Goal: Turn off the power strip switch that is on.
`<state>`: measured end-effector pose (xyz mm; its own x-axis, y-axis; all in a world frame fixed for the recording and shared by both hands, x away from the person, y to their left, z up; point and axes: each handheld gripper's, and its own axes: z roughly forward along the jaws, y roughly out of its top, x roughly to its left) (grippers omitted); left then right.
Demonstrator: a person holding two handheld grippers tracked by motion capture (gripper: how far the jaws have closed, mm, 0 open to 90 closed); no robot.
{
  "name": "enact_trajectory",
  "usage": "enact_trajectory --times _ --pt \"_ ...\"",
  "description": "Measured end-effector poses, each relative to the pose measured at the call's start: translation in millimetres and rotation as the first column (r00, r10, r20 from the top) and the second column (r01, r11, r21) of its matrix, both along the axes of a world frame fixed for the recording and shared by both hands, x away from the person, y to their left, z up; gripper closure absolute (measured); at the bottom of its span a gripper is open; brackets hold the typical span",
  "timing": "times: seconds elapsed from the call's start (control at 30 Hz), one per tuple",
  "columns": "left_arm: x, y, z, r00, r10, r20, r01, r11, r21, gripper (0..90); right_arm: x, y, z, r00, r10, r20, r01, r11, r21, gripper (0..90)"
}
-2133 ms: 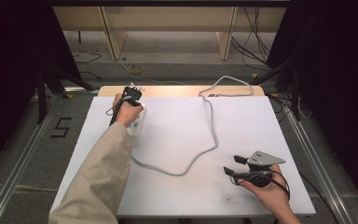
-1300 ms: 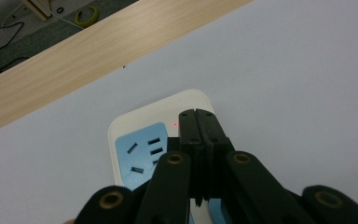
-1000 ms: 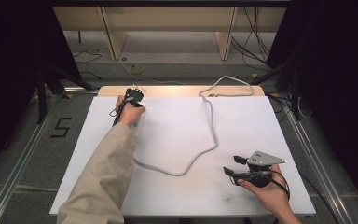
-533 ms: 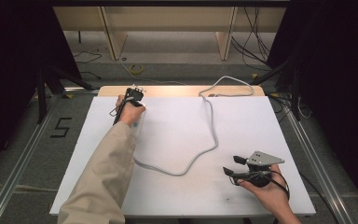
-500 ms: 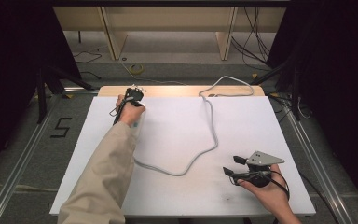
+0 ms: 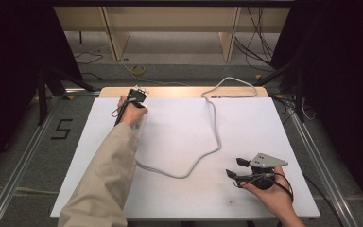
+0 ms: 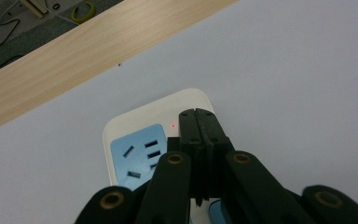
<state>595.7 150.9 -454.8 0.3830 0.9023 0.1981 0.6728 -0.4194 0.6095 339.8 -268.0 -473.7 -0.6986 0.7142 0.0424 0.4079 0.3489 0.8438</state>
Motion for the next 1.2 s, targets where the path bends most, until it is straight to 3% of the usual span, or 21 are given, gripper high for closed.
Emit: enact_trajectory --times 0.23,0.77,0.93,1.2 --pt "0.3 -0.8 0.1 1.0 0.002 -0.002 -0.002 1.0 0.004 89.8 0.0 0.0 -0.1 1.0 0.002 -0.001 -0.002 1.0 -0.001 37.3" --pt "-0.9 -5.4 -0.8 0.9997 -0.022 -0.006 0.022 0.9978 0.062 89.9 -0.4 0.8 0.4 1.0 0.006 0.001 -0.006 1.0 -0.003 37.3" --pt "-1.3 -3.4 -1.1 0.9999 -0.016 -0.002 0.016 0.9991 0.038 89.8 -0.2 0.4 0.6 1.0 0.005 0.004 -0.005 1.0 -0.003 37.3" --pt "-2.7 -2.2 -0.7 0.9997 -0.023 0.005 0.023 0.9991 0.036 89.7 -0.3 0.4 0.7 1.0 0.002 0.004 -0.002 1.0 -0.002 37.3"
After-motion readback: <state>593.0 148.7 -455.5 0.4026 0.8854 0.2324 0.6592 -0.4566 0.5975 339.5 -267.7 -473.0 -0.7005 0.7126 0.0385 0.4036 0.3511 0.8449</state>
